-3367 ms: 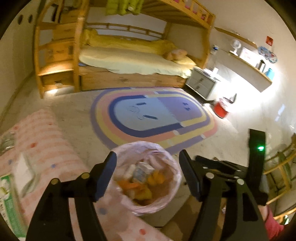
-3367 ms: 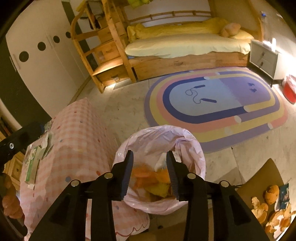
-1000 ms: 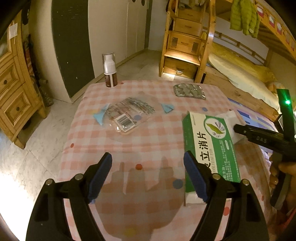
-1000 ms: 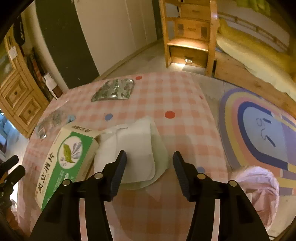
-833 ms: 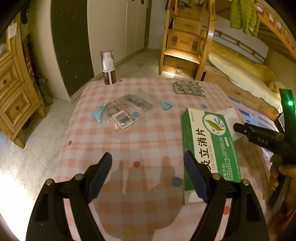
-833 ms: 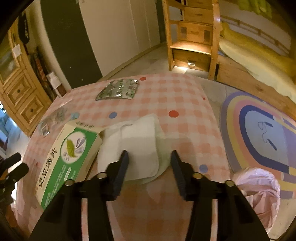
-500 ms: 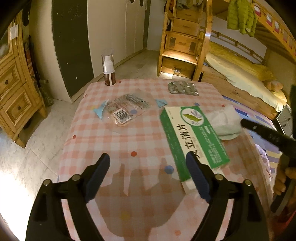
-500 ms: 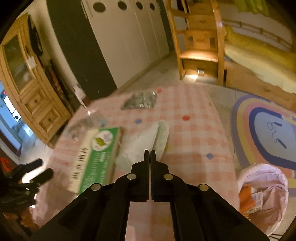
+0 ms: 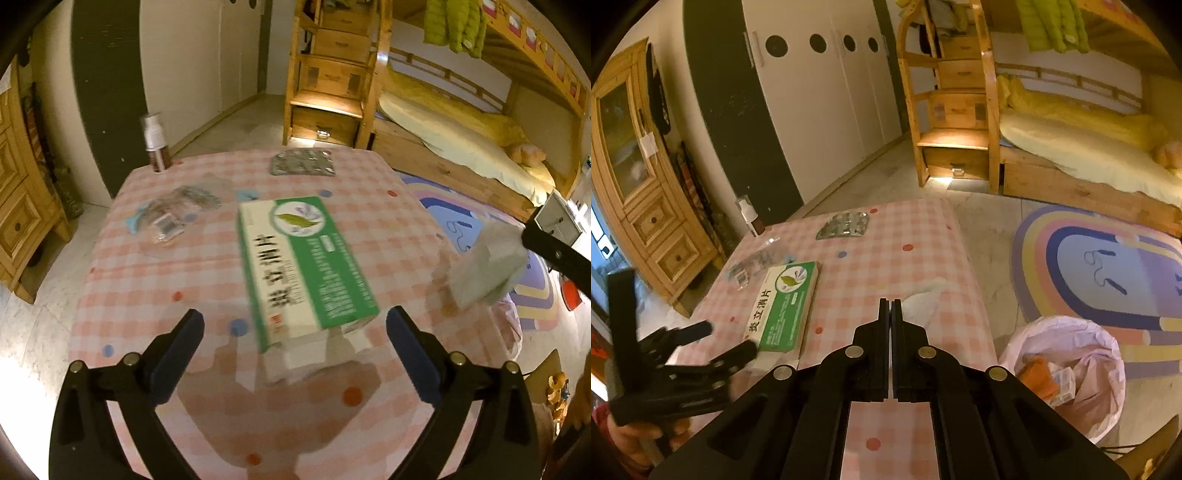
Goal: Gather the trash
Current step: 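Grasp the white tissue with the right tool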
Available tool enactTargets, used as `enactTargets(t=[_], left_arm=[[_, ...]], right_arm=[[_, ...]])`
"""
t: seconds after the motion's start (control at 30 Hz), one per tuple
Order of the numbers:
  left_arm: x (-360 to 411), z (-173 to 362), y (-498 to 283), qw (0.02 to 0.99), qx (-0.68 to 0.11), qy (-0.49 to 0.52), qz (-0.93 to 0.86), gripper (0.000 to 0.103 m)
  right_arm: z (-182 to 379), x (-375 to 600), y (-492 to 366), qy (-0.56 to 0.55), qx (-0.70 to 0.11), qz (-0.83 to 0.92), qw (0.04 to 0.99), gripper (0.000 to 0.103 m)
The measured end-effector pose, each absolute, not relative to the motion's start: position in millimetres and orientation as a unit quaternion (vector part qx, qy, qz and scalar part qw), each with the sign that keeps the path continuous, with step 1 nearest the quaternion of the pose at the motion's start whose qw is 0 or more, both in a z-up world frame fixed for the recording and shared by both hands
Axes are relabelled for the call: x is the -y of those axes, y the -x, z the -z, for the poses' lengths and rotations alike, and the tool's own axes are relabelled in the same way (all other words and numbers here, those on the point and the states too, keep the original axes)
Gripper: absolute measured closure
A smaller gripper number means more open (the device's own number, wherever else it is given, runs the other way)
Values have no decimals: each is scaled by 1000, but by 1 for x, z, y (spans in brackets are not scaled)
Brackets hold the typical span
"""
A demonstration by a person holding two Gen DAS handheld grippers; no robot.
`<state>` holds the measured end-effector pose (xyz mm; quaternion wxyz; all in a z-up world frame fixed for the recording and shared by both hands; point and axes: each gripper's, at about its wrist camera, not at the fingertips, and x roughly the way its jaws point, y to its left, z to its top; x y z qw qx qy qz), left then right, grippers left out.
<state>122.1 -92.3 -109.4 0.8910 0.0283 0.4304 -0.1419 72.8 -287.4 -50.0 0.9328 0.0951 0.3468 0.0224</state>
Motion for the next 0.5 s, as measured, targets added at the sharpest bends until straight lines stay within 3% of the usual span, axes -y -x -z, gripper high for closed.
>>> enactTargets(t=[0.37, 0.5], left_arm=[[132, 139, -151, 875, -471, -78, 79, 7], [126, 142, -149, 874, -471, -77, 88, 18]], right_arm=[[56, 297, -66, -103, -352, -23, 930, 103], [56, 294, -65, -102, -353, -23, 930, 103]])
